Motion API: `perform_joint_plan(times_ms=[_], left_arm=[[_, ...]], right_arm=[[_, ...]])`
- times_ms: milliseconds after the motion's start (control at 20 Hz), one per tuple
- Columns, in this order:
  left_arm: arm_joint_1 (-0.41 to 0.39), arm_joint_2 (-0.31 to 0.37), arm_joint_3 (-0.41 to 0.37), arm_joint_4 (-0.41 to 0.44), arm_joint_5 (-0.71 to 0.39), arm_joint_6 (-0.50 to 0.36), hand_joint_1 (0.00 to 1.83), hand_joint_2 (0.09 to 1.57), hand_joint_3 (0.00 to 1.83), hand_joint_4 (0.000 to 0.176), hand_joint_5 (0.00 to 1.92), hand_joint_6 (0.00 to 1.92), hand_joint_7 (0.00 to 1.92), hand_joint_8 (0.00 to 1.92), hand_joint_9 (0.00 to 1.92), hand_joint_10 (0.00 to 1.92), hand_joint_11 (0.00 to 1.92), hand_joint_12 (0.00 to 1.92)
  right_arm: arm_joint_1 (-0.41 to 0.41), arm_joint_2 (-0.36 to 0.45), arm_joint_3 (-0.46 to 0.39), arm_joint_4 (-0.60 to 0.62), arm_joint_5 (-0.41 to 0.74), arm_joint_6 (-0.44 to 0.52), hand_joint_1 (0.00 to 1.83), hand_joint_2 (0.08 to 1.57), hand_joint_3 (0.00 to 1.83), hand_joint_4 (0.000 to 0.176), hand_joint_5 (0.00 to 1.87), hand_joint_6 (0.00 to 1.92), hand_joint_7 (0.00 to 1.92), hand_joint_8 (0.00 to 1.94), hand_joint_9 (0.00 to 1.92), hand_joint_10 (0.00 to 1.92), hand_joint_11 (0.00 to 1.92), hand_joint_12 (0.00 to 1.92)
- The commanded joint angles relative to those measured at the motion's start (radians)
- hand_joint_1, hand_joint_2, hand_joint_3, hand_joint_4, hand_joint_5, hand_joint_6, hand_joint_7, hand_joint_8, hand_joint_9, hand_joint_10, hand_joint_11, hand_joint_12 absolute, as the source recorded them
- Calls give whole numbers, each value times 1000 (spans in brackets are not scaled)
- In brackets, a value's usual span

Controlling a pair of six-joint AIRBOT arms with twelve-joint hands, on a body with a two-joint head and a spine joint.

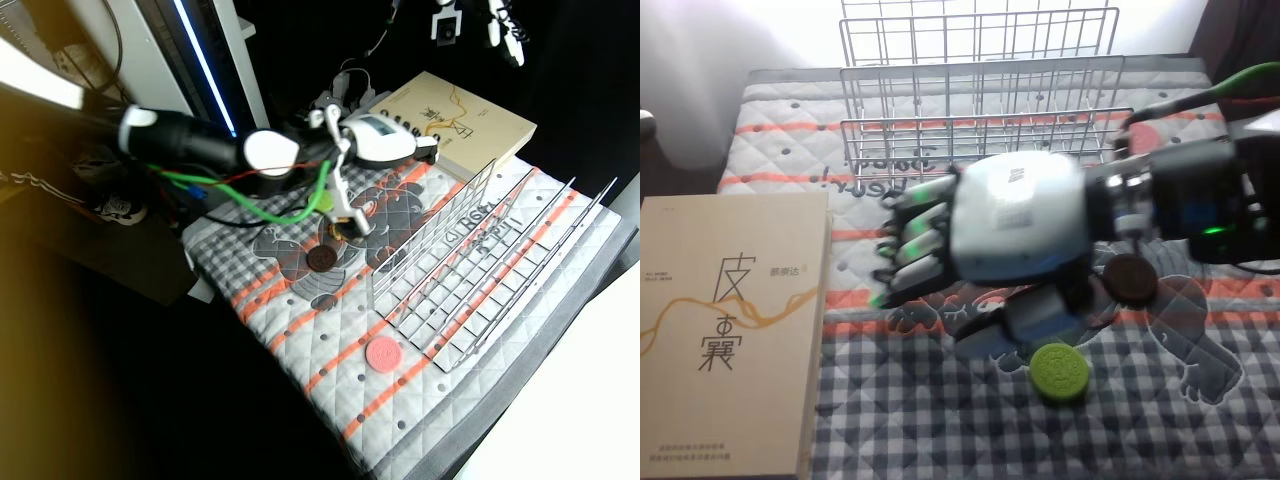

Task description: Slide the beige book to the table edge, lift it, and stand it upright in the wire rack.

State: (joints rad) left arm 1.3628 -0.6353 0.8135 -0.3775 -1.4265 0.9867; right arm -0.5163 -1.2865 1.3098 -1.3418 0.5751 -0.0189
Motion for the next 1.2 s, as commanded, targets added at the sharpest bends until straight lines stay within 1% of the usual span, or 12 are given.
perform_joint_plan(times_ms=[0, 150, 350, 500, 550, 600, 650, 700, 750, 950, 1000, 1150], left_arm=[[-6, -5, 8, -16, -115, -13, 263, 1255, 0, 85, 323, 3, 217, 3, 202, 12, 0, 386], [-6, -16, 41, -51, -91, -63, 387, 1184, 0, 64, 300, 2, 205, 3, 225, 5, 0, 823], [-6, -46, 131, -67, -47, -230, 596, 1059, 0, 24, 313, 3, 253, 8, 240, 8, 0, 849], [-6, -64, 194, -92, 1, -319, 624, 999, 0, 52, 305, 1, 296, 6, 270, 8, 0, 705], [-7, -79, 227, -93, 29, -373, 591, 967, 0, 90, 287, 3, 275, 6, 295, 10, 0, 826], [-7, -88, 248, -91, 48, -405, 583, 964, 0, 82, 281, 1, 263, 2, 324, 11, 0, 997], [-7, -95, 264, -89, 70, -427, 572, 969, 0, 64, 279, 0, 260, 0, 353, 10, 19, 1176], [-7, -111, 294, -88, 115, -461, 575, 953, 0, 70, 260, 0, 223, 0, 329, 1, 3, 1213], [-7, -123, 314, -88, 149, -481, 564, 968, 0, 56, 227, 0, 198, 0, 327, 1, 0, 1243], [-8, -167, 358, -83, 210, -538, 550, 959, 0, 121, 234, 3, 198, 1, 322, 2, 0, 1245], [-11, -174, 366, -77, 224, -546, 521, 961, 0, 124, 218, 0, 198, 0, 314, 0, 0, 1210], [-58, -200, 400, -29, 316, -556, 522, 1004, 3, 109, 203, 1, 198, 4, 270, 4, 0, 957]], right_arm=[[10, 3, -18, 39, 59, 4, 182, 1369, 0, 0, 395, 7, 436, 8, 410, 15, 70, 831], [20, 90, -60, 85, 88, 4, 125, 1366, 0, 0, 387, 0, 419, 1, 398, 2, 47, 870], [21, 226, -139, 352, 157, 28, 155, 1368, 0, 0, 411, 1, 429, 2, 401, 5, 118, 865], [21, 351, -209, 578, 234, 28, 243, 1384, 0, 0, 405, 1, 408, 1, 397, 1, 156, 748], [21, 400, -241, 654, 263, 28, 288, 1373, 0, 0, 425, 1, 428, 1, 433, 4, 147, 798], [21, 428, -259, 692, 282, 28, 269, 1386, 5, 0, 397, 0, 395, 0, 413, 1, 112, 794], [21, 450, -274, 726, 304, -113, 307, 1361, 0, 0, 352, 0, 363, 1, 399, 1, 98, 799], [20, 483, -297, 785, 352, -113, 396, 1318, 0, 0, 376, 3, 417, 7, 418, 4, 76, 802], [13, 494, -309, 824, 386, -113, 409, 1300, 0, 0, 417, 0, 414, 1, 391, 2, 67, 720], [-100, 500, -337, 1019, 507, -113, 183, 1284, 1, 0, 342, 0, 391, 0, 334, 0, 19, 634], [-134, 496, -337, 1062, 537, -113, 164, 1316, 9, 0, 352, 4, 380, 0, 311, 1, 3, 602], [-229, 511, -352, 1186, 653, -118, 556, 1264, 0, 9, 286, 0, 235, 0, 176, 0, 44, 280]])
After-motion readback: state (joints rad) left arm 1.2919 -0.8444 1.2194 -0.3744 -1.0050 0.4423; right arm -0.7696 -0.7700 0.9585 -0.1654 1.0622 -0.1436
